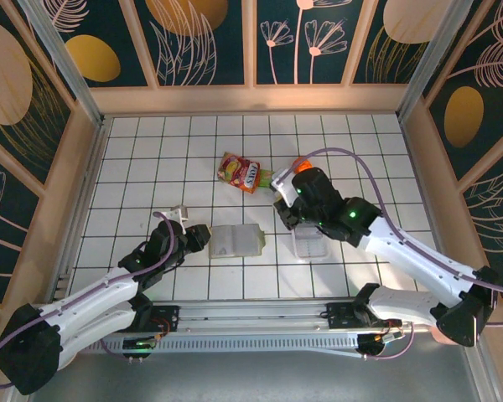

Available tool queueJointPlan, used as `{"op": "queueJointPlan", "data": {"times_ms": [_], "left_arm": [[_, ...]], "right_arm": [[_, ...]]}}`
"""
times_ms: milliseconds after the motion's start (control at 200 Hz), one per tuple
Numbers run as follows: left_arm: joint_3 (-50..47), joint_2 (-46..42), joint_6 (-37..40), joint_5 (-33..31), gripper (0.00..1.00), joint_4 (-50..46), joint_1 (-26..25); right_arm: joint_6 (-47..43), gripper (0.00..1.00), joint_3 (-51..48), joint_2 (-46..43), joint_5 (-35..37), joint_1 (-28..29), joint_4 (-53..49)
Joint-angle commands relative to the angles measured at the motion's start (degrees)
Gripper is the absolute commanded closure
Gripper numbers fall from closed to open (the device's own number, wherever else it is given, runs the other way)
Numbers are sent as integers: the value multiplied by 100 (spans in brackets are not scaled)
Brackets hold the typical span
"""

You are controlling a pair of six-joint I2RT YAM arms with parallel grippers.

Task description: Put the credit cards into the card holder

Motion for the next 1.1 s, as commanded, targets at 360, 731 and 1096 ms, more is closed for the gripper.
{"op": "queueJointPlan", "data": {"times_ms": [360, 731, 1096], "left_arm": [[201, -28, -523, 172, 97, -395, -21], [327, 175, -535, 71, 100, -338, -18], [850, 1504, -279, 103, 100, 78, -17]], "right_arm": [[4687, 100, -1956, 201, -819, 33, 3617], [5133, 100, -1921, 1059, -785, 159, 4013], [5973, 100, -2069, 1342, -542, 272, 4130]]}}
